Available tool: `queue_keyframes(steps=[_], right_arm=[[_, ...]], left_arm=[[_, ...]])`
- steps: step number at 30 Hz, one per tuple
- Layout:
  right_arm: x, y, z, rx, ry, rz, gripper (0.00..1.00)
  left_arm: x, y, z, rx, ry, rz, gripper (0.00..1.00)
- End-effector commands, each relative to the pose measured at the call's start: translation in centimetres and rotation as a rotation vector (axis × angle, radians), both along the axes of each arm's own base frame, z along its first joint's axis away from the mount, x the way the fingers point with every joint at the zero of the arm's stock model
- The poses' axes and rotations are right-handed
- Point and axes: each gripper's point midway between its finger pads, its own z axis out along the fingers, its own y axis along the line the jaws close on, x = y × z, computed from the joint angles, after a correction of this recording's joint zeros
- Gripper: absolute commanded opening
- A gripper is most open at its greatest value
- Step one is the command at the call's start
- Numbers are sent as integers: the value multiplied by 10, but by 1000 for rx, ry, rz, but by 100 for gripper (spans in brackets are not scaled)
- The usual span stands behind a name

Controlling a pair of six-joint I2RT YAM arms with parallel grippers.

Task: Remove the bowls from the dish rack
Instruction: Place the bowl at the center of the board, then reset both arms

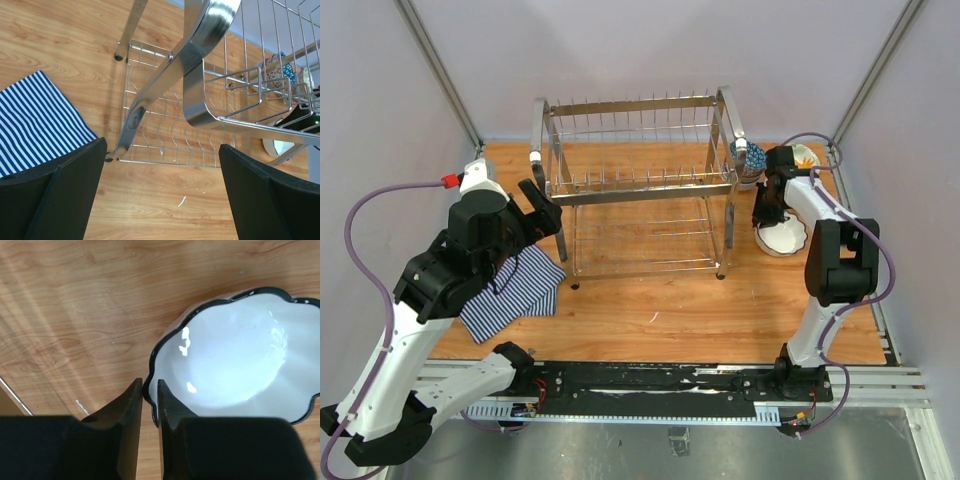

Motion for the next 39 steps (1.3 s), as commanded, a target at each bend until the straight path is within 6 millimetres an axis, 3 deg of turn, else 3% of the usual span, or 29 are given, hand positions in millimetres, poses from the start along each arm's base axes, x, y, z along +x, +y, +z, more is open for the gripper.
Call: queue_keyframes(steps=[1,7,17,25,29,31,34,39], right_arm=[[-13,9,-12,-14,46,23,21],[-16,13,-14,-11,52,38,37],[-8,16,24,3,-32,40,42],[-5,17,74,23,-139,15,53],[-9,11,105,39,-219,-35,78],[-15,7,122,41,-266,-71,99],[-27,0,147,37,-344,-123,98],[-65,-5,174,80,-452,-232,98]], left_arm=[[1,1,5,-21,-24,9,100],[-2,2,7,-26,-29,8,100],[-7,1,15,-42,-63,-26,100],[-8,-12,17,-66,-79,-93,100],[-6,-14,15,-70,-75,-96,100],[-6,-14,16,-76,-84,-92,100],[-6,-10,18,-88,-97,-65,100],[-5,-8,21,-123,-110,-41,100]])
